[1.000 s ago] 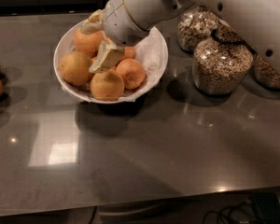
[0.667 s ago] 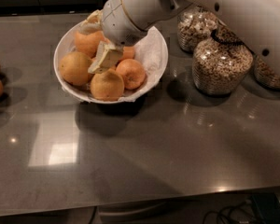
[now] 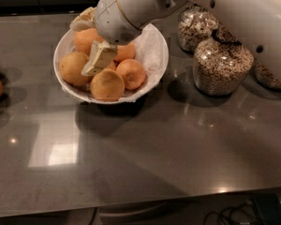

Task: Pick orange from white bowl

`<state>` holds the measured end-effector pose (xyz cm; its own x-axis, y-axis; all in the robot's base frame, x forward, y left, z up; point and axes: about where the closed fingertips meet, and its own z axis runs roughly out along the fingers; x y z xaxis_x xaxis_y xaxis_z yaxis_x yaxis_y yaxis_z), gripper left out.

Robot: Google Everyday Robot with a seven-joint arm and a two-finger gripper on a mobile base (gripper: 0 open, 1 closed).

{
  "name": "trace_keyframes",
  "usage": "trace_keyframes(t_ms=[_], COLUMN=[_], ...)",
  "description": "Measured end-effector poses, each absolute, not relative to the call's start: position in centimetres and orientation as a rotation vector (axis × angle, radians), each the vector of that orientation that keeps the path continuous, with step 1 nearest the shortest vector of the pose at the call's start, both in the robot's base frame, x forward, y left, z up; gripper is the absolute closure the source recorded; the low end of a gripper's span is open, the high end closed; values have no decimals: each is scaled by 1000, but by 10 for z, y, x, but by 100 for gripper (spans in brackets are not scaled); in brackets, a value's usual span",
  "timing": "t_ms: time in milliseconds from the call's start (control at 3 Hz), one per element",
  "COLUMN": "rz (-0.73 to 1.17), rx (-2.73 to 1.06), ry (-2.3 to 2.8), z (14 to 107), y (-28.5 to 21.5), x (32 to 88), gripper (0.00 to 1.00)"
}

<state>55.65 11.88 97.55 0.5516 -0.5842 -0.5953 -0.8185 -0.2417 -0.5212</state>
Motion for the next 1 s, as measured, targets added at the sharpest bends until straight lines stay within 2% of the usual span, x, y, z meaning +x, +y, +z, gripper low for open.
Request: trace_keyframes(t_ms=[1000], rz=[438], rx=[-1951], ry=[1254], z=[949], y=[133], x=[558], gripper=[28])
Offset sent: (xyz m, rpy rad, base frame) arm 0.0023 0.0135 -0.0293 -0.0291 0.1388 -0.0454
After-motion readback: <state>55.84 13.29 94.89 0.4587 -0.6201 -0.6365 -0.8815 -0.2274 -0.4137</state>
